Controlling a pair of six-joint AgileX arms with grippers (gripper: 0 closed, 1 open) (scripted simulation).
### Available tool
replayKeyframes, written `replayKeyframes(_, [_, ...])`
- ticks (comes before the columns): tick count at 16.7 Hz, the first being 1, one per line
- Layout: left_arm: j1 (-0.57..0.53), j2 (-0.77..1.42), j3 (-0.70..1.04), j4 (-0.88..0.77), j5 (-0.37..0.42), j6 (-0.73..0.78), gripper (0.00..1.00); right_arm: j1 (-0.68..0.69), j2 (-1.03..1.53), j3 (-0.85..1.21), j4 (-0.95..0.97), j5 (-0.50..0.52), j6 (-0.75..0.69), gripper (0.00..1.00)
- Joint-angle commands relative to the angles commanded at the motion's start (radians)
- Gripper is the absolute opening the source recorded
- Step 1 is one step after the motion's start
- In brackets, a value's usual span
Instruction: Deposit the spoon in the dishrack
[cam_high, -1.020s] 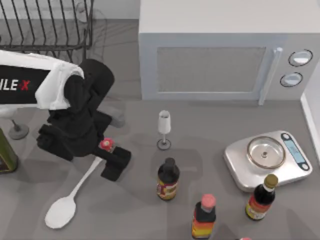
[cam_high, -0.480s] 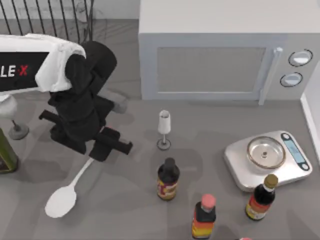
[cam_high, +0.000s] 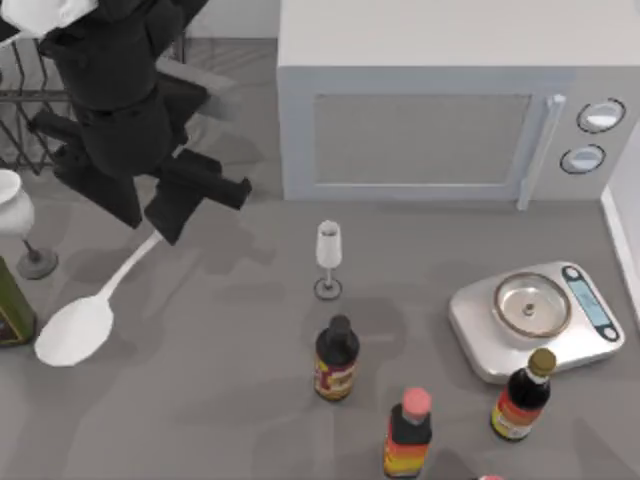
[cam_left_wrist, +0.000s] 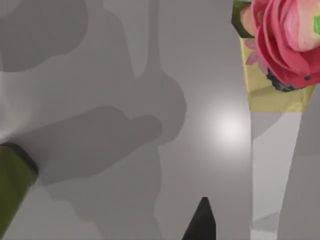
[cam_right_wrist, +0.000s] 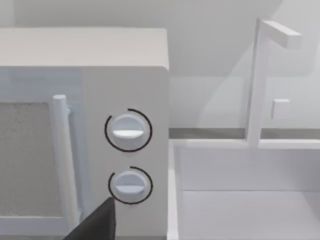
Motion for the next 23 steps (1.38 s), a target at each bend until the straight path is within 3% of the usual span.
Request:
replayKeyframes(4, [0.001,-0.042,0.109,-0.116,0.0,-0.002,0.0,0.0,0.0,0.0,0.0,0.0,0.0,1.0])
replayKeyframes(11, [0.021,-0.066,0.094,-0.082,0.005,0.001,0.0,0.0,0.0,0.0,0.0,0.0,0.0,1.0])
replayKeyframes(17, [0.175,-0.286,-0.055,0.228,0.056,-0.007,0.0,0.0,0.0,0.0,0.0,0.0,0.0,1.0])
replayKeyframes(23, [0.401,-0.589,-0.302,0.707,0.129,-0.014,0.0,0.0,0.0,0.0,0.0,0.0,0.0,1.0])
